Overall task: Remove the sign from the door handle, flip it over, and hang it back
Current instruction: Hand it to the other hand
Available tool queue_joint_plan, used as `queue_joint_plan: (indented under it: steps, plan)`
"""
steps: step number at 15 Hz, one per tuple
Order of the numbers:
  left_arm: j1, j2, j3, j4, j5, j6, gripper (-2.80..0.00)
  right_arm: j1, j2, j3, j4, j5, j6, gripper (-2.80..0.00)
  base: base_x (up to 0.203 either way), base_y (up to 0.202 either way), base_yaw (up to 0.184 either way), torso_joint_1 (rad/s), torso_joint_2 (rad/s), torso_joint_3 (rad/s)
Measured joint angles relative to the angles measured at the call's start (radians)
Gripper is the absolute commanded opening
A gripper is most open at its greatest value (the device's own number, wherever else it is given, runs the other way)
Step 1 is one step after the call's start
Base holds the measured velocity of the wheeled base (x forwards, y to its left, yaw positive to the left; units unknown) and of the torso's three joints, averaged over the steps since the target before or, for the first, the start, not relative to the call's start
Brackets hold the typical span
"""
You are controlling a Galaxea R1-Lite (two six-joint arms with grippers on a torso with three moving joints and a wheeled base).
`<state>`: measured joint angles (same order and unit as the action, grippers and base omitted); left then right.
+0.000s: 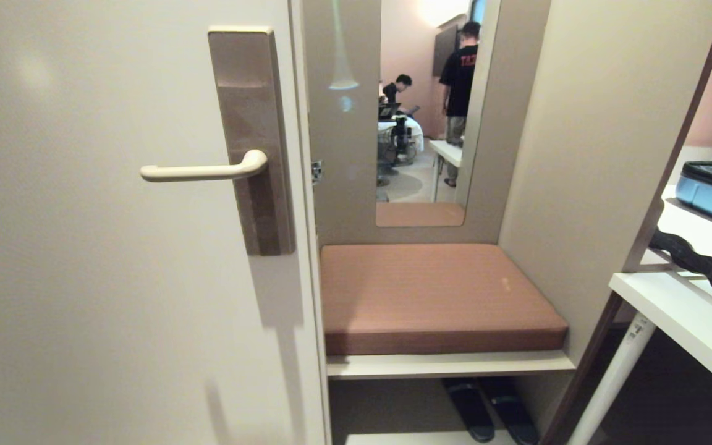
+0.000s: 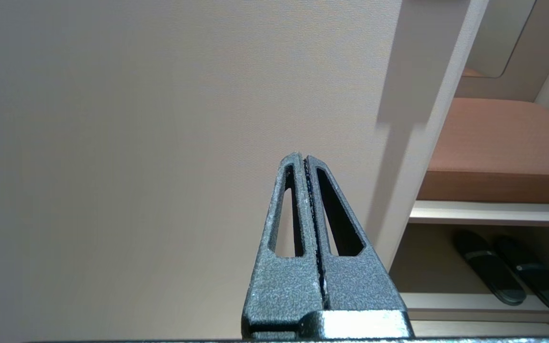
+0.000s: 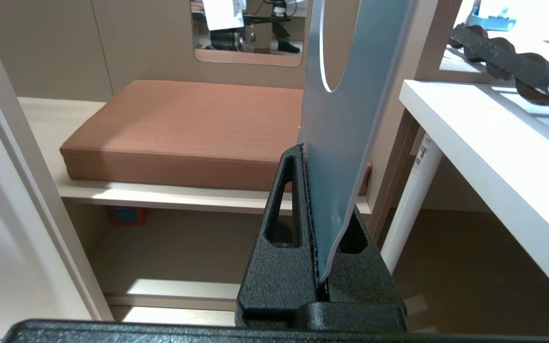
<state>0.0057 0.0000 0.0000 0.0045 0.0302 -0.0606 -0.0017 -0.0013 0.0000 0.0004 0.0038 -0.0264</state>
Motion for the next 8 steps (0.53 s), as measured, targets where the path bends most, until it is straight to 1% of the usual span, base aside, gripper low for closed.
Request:
queue_joint_plan:
  steps: [8]
  plan:
    - [0.0, 0.0, 0.0, 0.0, -0.001, 0.003, -2.8, 0.0, 0.0, 0.0, 0.001, 0.002, -0.008, -2.8, 0.0, 0.0, 0.0, 0.0, 0.0, 0.0]
